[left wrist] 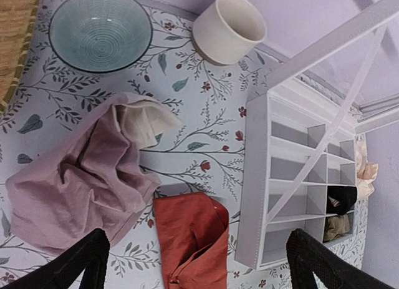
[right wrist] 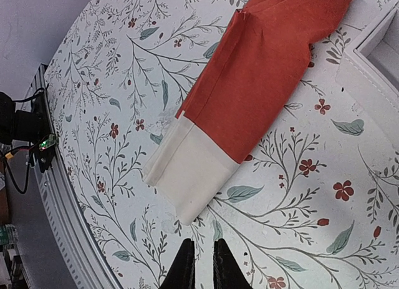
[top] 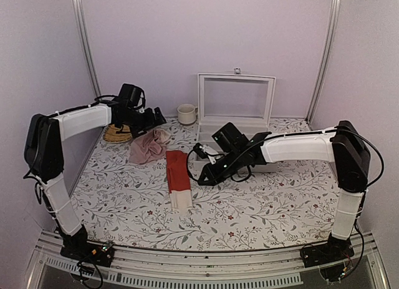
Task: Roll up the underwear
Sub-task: Move the underwear to the center of the board, then smooth out the underwear at the center of the board.
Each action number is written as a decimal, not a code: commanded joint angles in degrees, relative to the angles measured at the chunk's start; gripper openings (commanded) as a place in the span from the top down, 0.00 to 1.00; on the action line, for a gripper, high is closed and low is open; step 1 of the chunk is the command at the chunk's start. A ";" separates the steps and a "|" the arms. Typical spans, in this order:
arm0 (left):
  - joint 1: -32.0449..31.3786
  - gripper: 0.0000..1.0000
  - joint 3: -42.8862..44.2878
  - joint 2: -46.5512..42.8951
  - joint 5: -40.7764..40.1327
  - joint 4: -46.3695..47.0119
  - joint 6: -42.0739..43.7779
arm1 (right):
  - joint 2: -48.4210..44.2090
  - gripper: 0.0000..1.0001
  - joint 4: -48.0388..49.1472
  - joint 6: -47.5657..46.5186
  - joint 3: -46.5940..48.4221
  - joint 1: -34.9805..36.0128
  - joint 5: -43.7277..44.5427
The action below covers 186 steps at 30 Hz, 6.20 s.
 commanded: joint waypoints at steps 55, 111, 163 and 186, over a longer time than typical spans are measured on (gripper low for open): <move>1.93 0.00 -32.48 -32.97 -0.83 8.24 -5.55 | 2.12 0.58 10.15 -10.54 -6.45 13.39 21.04; 0.15 0.00 -30.23 -32.18 -0.16 5.64 -6.30 | 5.51 0.47 27.65 -29.77 -8.11 17.57 25.92; -14.67 0.93 -26.36 -0.28 13.13 2.13 -17.38 | -12.53 0.51 24.23 6.96 -18.91 0.00 0.14; -11.01 1.00 -25.95 -2.64 9.56 -10.03 -0.32 | -8.66 0.51 20.24 4.36 -13.10 0.96 -3.07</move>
